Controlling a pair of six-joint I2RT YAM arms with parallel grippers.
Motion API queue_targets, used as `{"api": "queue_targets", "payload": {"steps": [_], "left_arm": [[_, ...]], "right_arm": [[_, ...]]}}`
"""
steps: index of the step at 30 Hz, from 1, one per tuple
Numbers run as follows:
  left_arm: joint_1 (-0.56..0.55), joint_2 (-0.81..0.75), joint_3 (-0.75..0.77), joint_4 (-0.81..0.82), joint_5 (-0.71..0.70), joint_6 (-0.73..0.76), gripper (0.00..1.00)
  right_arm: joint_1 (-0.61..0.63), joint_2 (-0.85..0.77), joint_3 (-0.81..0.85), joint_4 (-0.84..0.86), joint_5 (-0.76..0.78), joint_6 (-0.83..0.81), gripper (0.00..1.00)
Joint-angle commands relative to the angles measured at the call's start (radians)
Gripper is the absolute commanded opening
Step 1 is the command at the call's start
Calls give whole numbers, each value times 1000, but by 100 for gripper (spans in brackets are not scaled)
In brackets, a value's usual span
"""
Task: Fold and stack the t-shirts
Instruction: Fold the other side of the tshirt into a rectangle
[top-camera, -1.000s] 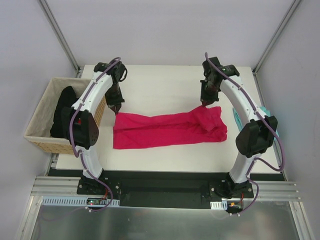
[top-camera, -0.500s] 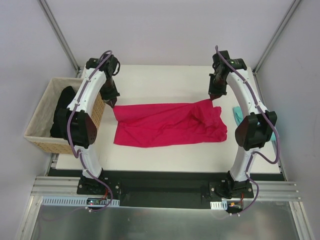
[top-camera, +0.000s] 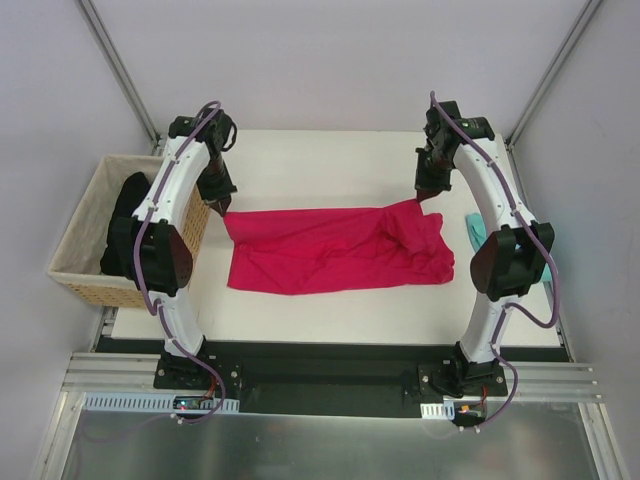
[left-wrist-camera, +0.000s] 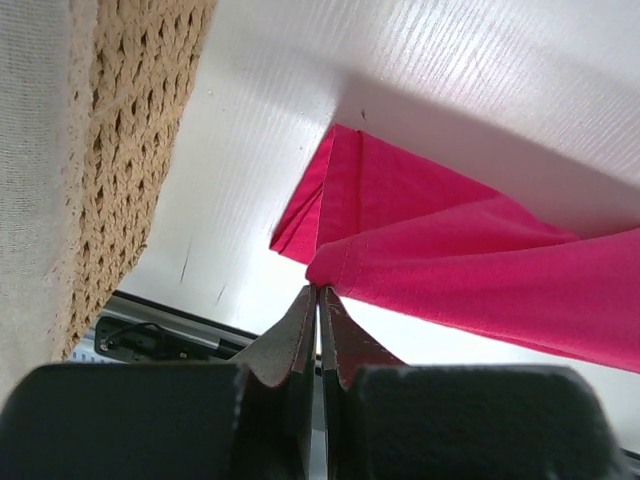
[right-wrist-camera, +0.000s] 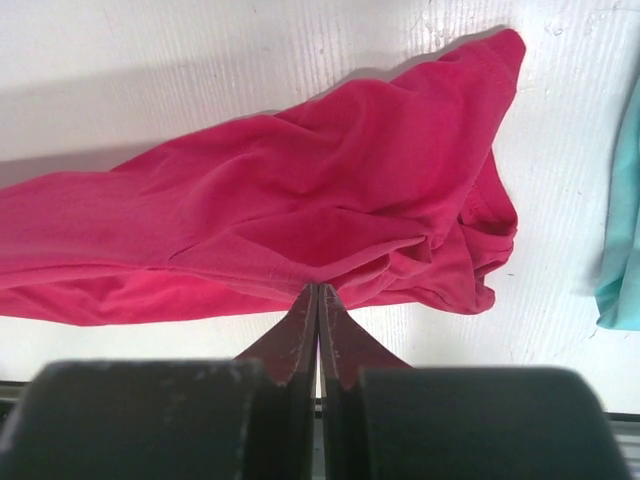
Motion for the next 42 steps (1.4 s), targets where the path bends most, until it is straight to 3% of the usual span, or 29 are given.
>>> {"api": "queue_targets", "payload": {"steps": [1, 21, 30, 42], "left_arm": [[12, -23, -36, -70, -27, 3, 0], [-4, -66, -323, -41, -24, 6, 0], [-65, -22, -455, -4, -9, -3, 0], [-82, 32, -467, -7, -28, -2, 2]], "right_arm": [[0, -13, -15, -26, -38, -24, 1], [42, -125, -347, 2, -49, -25, 1], [46, -115, -387, -1, -52, -25, 1], [58, -73, -394, -15, -77, -27, 1]]}}
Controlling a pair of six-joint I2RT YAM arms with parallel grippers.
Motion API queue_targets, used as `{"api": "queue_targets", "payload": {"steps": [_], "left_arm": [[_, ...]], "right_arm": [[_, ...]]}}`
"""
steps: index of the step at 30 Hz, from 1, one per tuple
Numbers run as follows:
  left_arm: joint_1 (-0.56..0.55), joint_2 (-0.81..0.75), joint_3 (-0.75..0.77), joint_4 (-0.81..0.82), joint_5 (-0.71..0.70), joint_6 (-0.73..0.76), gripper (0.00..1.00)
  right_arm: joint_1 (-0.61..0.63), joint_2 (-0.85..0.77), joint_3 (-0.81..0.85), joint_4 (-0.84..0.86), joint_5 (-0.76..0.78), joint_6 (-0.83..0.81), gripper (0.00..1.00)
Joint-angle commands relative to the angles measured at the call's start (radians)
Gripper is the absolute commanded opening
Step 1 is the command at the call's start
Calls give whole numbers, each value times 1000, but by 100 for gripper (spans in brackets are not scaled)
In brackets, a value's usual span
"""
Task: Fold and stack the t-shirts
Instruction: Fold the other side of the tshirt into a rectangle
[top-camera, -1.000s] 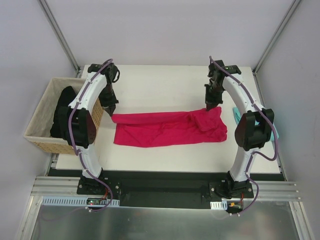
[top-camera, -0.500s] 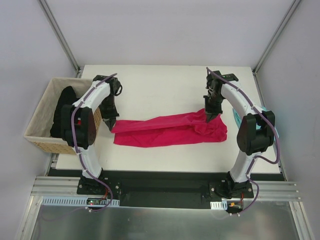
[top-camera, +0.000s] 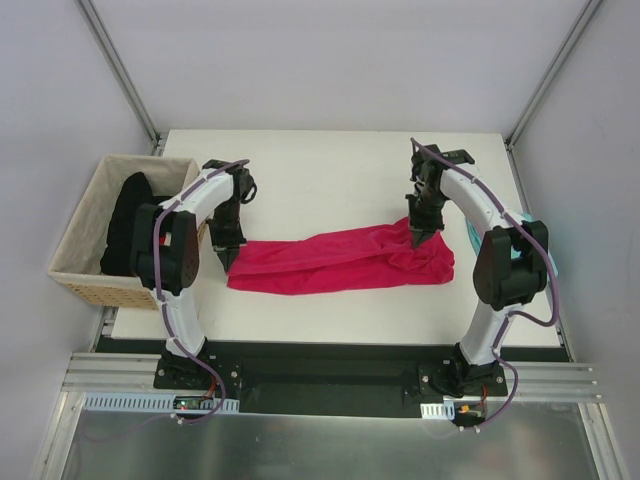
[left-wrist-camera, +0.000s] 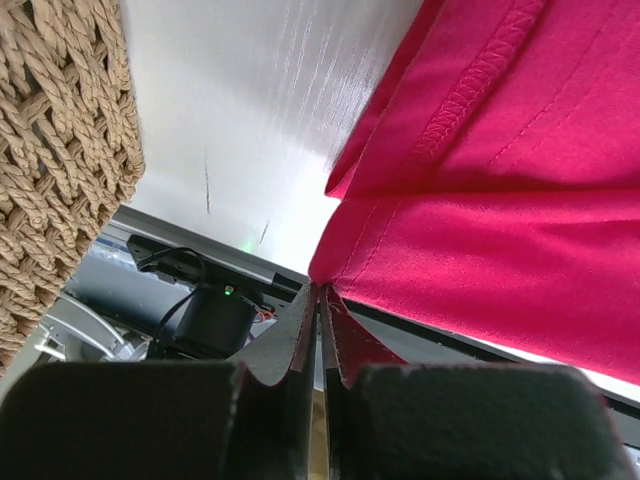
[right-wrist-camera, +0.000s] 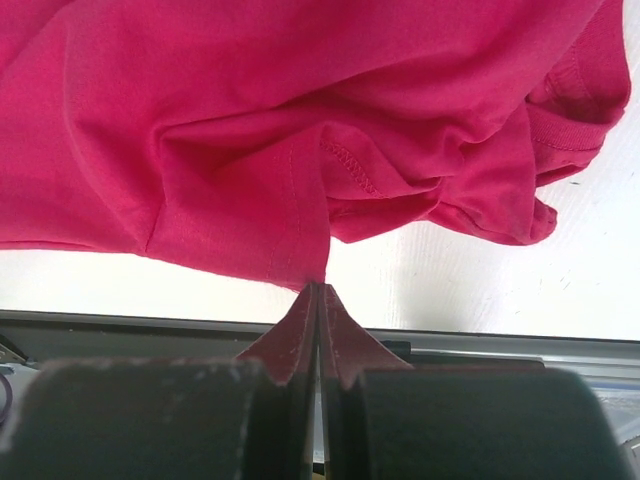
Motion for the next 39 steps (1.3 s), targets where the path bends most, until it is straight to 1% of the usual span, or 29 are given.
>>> {"api": "queue_targets", "payload": {"steps": [1, 3, 5, 13, 19, 26, 27, 28, 29, 31, 35, 39], "left_arm": [[-1, 11, -16, -33, -33, -2, 4], [-1, 19, -20, -39, -51, -6, 7], [-1, 22, -24, -42, -62, -8, 7], [-1, 27, -33, -45, -73, -6, 7], [-1, 30, 18, -56, -65, -5, 7], [-1, 50, 68, -63, -68, 4, 7], [-1, 51, 73, -63, -68, 7, 6], [-1, 54, 87, -65, -70, 9, 7], [-1, 60, 94, -68, -71, 12, 6], [-1, 67, 116, -70, -76, 15, 7], [-1, 79, 145, -76, -70, 20, 6], [-1, 82, 157, -76, -71, 26, 6]], "right_arm": [[10, 4, -7, -32, -17, -14, 1], [12, 11, -10, -32, -20, -12, 1], [13, 16, -10, -32, -23, -35, 1], [27, 41, -13, -46, -30, -41, 1], [53, 73, -4, -57, -41, -50, 1], [65, 79, -8, -64, -12, -49, 2], [65, 79, -7, -66, -15, -46, 7], [65, 79, -4, -66, -15, -44, 24], [65, 76, 2, -67, -12, -43, 26], [65, 58, 13, -69, 14, -29, 34], [61, 19, 38, -64, 124, 19, 43], [53, 7, 18, -46, 137, 43, 44]]}}
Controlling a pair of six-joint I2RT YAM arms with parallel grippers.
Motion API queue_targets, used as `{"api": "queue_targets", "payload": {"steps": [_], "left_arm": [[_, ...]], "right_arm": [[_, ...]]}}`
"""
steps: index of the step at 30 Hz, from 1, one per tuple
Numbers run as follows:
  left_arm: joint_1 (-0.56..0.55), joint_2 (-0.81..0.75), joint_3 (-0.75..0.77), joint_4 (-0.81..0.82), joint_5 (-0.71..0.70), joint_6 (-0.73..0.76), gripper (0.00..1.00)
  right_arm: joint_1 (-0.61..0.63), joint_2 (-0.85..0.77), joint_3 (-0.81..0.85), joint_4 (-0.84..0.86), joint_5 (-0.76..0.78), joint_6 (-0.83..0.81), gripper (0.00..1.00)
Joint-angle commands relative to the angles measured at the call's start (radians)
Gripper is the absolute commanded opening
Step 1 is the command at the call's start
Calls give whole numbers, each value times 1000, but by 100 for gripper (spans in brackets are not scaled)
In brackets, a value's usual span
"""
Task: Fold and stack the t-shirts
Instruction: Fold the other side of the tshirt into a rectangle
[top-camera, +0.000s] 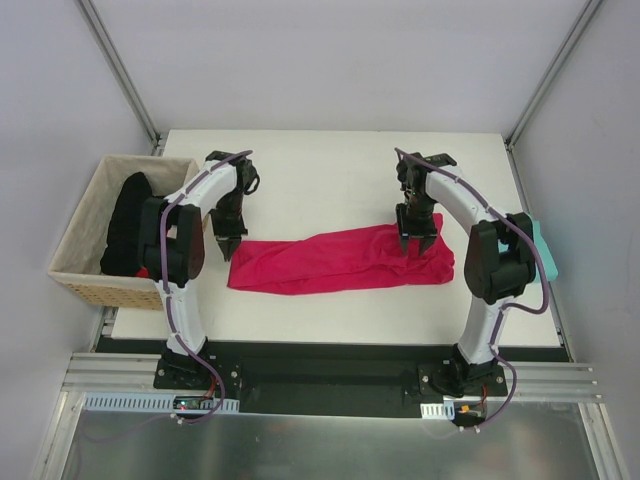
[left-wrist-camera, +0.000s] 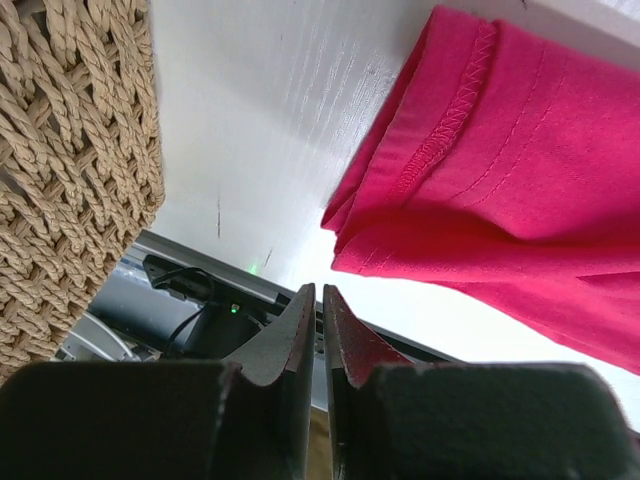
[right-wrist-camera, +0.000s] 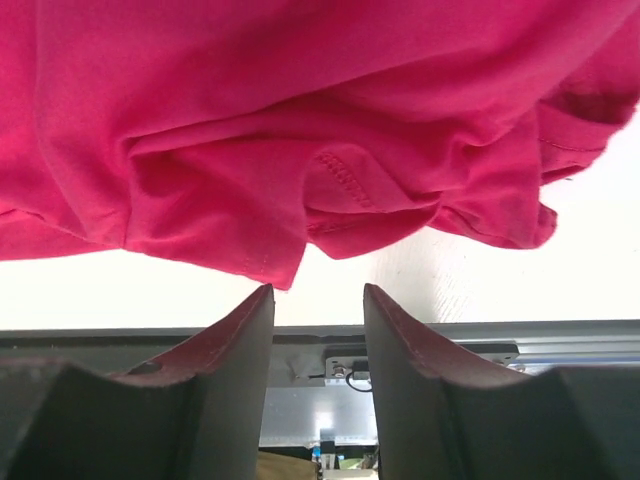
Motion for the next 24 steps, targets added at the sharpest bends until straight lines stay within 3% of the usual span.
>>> {"api": "queue_targets", "payload": {"steps": [1, 24], "left_arm": [[-1, 0, 37, -52, -19, 20, 6], [-1, -6, 69, -96, -48, 25, 6]], "right_arm": [[-8, -71, 5, -13, 62, 52, 44], [-127, -83, -188, 182, 101, 155, 39]]}}
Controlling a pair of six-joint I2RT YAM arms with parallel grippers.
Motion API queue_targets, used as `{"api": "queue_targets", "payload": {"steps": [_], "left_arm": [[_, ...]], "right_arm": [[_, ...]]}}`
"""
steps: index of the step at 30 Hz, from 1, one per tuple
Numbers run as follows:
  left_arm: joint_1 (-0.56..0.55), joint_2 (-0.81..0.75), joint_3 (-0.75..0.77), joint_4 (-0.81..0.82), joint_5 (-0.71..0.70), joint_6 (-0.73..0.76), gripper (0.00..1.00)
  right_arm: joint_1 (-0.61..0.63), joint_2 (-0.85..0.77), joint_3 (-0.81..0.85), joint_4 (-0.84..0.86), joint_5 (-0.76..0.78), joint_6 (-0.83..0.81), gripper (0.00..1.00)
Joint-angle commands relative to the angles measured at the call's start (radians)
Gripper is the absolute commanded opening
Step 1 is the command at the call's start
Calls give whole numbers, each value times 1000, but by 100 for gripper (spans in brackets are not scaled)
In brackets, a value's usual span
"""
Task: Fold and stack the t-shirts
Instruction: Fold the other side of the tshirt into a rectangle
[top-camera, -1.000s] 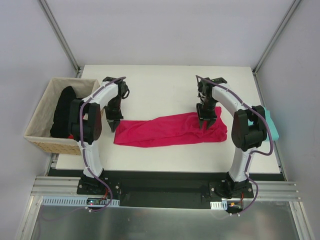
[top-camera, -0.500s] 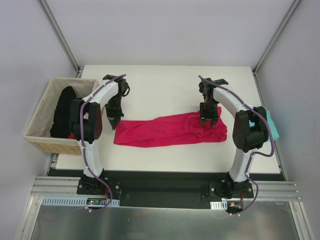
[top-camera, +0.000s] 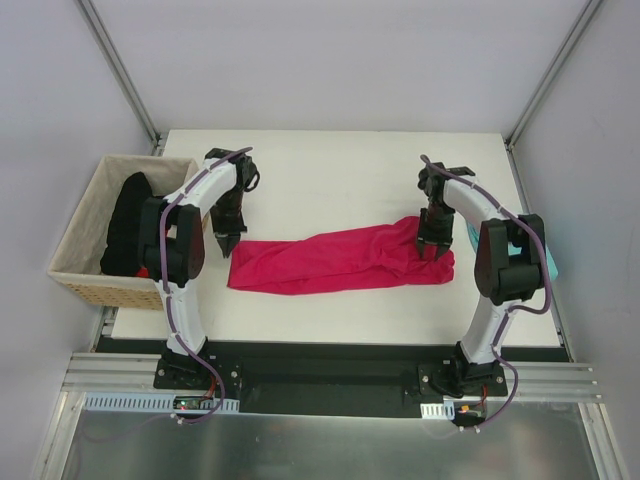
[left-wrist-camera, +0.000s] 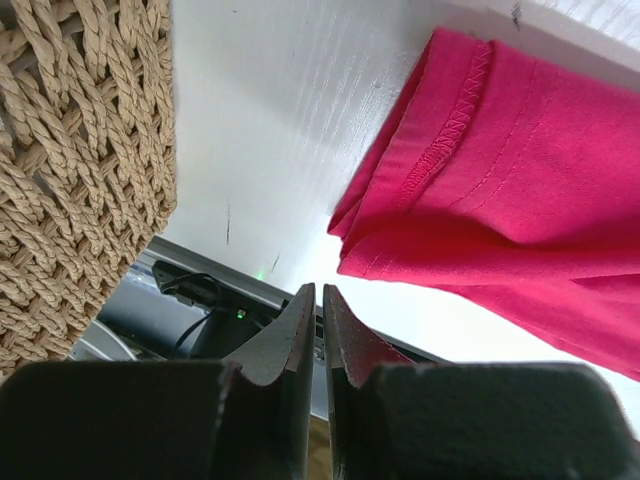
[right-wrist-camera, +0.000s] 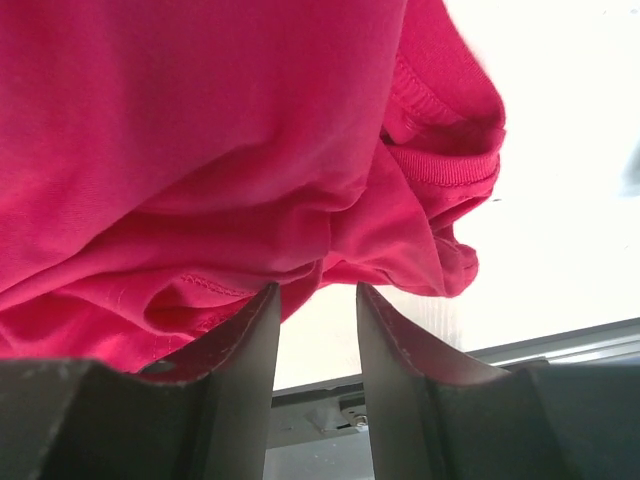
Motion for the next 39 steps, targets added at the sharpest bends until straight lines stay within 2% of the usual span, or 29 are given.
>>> {"api": "queue_targets", "payload": {"steps": [1, 7, 10, 11, 13, 14, 32, 33, 34, 37, 39], "left_arm": [[-1, -4, 50, -99, -21, 19, 6], [-1, -6, 56, -110, -21, 9, 6], [-1, -7, 52, -113, -19, 5, 6], [-1, -9, 52, -116, -21, 3, 6], [-1, -7, 55, -117, -19, 0, 6], [-1, -9, 56, -119, -19, 0, 6], [-3, 5, 73, -102, -4, -4, 6], [-3, 3, 69, -100, -6, -3, 6], [-3, 2, 65, -97, -6, -3, 6], [-3, -4, 47, -90, -4, -1, 6], [-3, -7, 41, -90, -6, 2, 6]], "right_arm": [[0, -44, -28, 21, -5, 28, 39], [-2, -13, -28, 41, -8, 14, 39], [-3, 10, -12, 44, -14, 9, 26], [-3, 14, 3, 42, -17, 8, 15], [-3, 22, 20, 32, -21, 6, 2], [-3, 24, 37, 29, -21, 3, 1], [44, -96, 92, -37, 77, 2, 1], [44, -96, 84, -34, 78, 2, 3], [43, -96, 71, -34, 84, 2, 11], [44, -92, 51, -28, 98, 6, 26], [43, -82, 43, -16, 95, 8, 27]]}}
